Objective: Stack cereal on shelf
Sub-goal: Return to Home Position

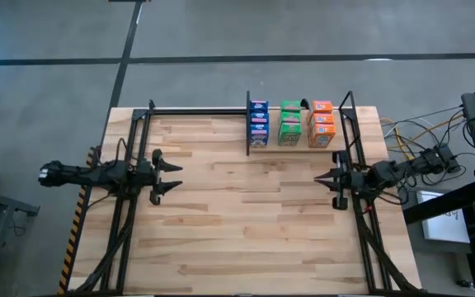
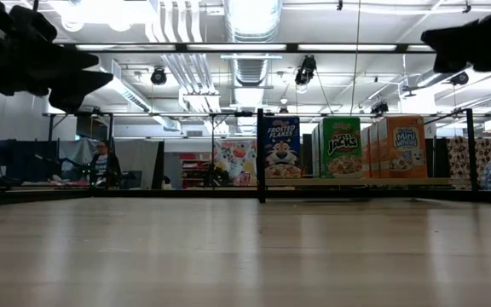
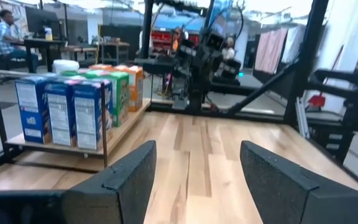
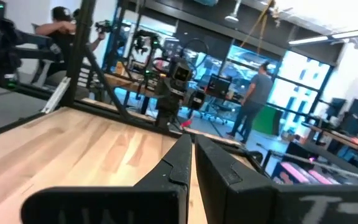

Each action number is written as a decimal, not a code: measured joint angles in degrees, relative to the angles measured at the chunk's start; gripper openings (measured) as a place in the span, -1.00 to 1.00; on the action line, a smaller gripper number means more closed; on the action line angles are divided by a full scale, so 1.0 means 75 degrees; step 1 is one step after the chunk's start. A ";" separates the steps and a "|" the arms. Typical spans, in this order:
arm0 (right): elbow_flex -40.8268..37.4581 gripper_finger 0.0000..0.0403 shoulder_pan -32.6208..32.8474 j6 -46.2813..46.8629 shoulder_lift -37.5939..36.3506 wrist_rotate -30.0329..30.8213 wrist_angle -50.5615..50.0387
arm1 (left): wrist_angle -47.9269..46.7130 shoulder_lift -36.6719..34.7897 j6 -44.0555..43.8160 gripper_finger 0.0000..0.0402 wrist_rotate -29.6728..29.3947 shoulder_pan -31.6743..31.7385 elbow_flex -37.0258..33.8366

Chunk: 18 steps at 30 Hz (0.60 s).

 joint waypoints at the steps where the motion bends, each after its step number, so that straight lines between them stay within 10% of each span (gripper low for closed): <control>1: -0.0145 -0.94 -0.0002 0.0012 -0.0003 0.0072 0.0186 | 0.0002 -0.0019 -0.0008 0.08 -0.0006 0.0000 0.0000; 18: -0.0285 -0.94 0.0000 0.0650 0.0051 0.0241 0.0035 | -0.0023 0.0065 -0.1425 0.08 -0.0009 0.0000 0.0052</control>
